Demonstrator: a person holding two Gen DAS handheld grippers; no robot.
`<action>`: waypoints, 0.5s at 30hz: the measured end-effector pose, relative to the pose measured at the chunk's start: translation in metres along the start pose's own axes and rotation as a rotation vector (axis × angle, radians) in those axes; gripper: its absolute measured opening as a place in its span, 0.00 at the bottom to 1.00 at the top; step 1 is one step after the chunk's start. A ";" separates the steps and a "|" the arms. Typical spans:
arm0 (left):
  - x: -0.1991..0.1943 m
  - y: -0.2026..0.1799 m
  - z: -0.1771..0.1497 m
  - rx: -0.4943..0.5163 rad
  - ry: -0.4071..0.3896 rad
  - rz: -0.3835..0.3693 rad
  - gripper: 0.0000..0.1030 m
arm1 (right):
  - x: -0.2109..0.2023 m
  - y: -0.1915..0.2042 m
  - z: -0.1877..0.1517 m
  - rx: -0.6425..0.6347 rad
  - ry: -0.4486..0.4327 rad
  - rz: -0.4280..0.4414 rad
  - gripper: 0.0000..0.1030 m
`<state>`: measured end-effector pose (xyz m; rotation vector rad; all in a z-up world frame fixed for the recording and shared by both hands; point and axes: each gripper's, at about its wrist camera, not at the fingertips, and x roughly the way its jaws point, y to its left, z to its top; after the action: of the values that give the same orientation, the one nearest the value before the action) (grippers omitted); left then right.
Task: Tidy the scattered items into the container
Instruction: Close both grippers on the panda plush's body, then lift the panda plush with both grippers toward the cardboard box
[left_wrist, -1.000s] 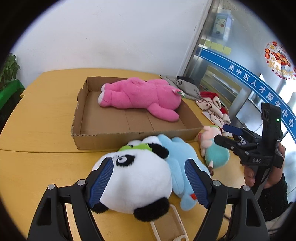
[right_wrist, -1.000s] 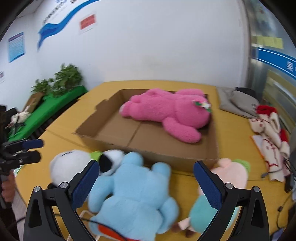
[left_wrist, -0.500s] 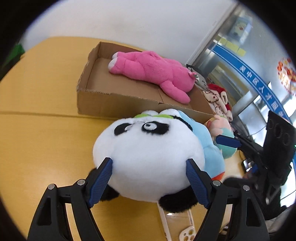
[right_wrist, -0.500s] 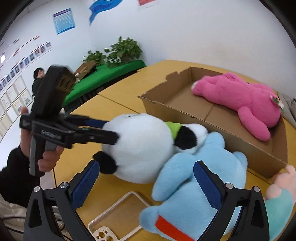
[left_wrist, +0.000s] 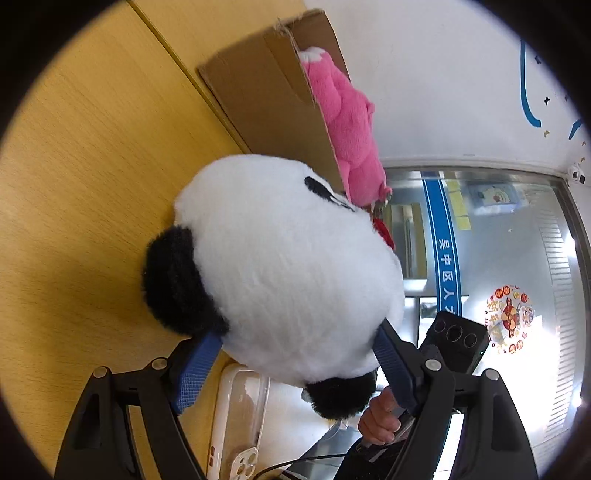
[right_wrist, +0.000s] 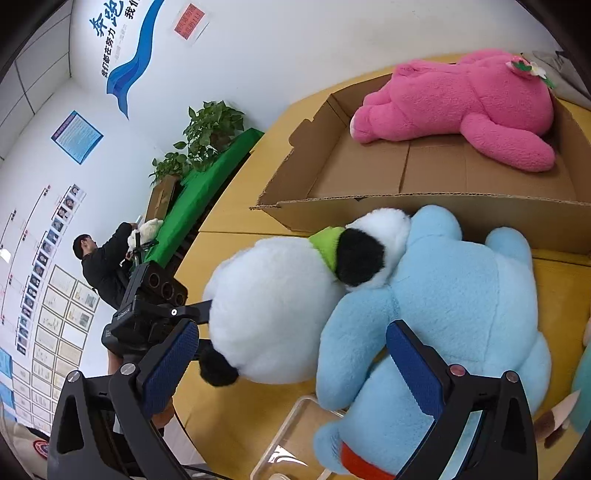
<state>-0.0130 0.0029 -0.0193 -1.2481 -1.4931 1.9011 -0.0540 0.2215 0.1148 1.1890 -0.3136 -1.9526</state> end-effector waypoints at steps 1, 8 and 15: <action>0.001 -0.001 0.000 0.002 0.001 -0.001 0.75 | 0.001 -0.001 -0.001 0.010 0.001 -0.006 1.00; -0.022 -0.009 -0.009 0.074 -0.047 0.023 0.23 | 0.003 -0.007 0.000 0.062 -0.002 0.001 1.00; -0.042 -0.012 -0.015 0.110 -0.074 0.067 0.00 | 0.011 -0.007 0.006 0.125 -0.005 0.005 1.00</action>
<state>0.0191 -0.0170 0.0079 -1.2043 -1.3787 2.0643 -0.0651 0.2169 0.1068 1.2615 -0.4459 -1.9555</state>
